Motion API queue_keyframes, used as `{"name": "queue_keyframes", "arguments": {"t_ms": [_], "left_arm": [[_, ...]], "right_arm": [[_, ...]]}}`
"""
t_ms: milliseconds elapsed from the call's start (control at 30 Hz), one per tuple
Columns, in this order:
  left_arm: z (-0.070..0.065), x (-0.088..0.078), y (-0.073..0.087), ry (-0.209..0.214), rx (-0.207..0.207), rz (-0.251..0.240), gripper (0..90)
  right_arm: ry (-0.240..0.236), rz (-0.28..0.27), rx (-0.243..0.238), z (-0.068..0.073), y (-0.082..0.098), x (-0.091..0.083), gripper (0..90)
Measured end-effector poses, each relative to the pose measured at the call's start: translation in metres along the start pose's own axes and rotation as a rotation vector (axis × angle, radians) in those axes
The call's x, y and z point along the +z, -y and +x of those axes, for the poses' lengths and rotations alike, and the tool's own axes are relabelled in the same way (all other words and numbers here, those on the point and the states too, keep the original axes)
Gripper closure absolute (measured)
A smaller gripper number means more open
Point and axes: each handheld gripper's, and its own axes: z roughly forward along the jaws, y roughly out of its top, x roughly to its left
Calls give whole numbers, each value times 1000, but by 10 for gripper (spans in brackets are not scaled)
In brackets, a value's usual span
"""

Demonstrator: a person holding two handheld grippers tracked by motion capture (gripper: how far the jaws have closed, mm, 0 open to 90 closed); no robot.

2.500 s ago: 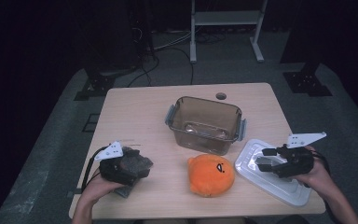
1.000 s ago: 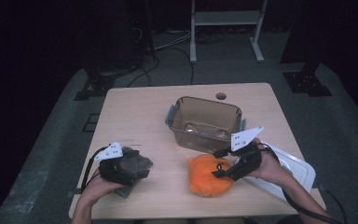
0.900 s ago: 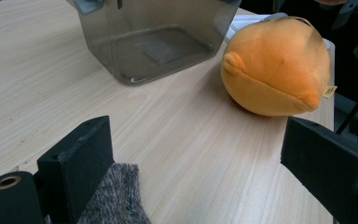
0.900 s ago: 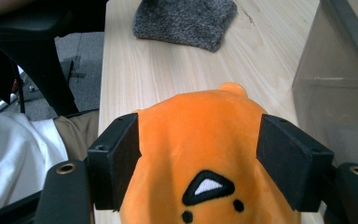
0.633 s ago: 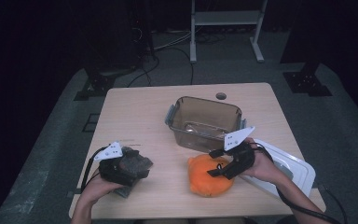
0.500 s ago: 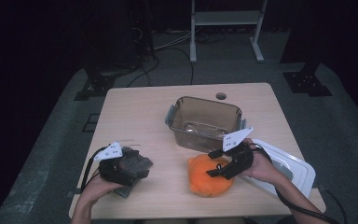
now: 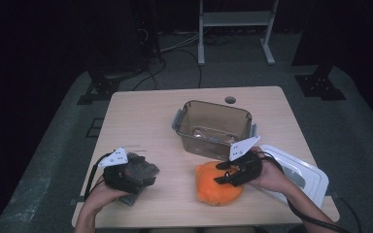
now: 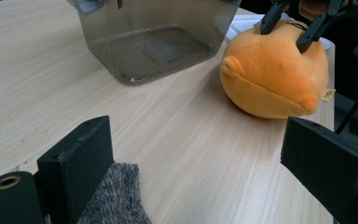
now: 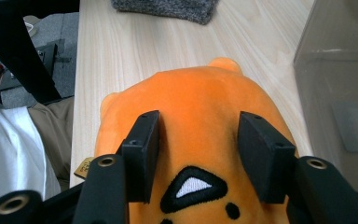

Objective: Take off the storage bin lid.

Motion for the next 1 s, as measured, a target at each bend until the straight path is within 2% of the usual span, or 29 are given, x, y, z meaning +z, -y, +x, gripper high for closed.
{"name": "queue_keyframes", "arguments": {"t_ms": [200,533,733,1000], "left_arm": [[1,1,2,3,-3,10,84],[1,1,2,3,-3,9,84],[1,0,2,0,-5,8,84],[1,1,2,2,-4,10,83]], "right_arm": [[15,5,5,1,1,3,542],[38,25,-17,6,-1,5,647],[41,30,-4,7,-3,4,680],[26,36,-21,10,-10,2,695]]}}
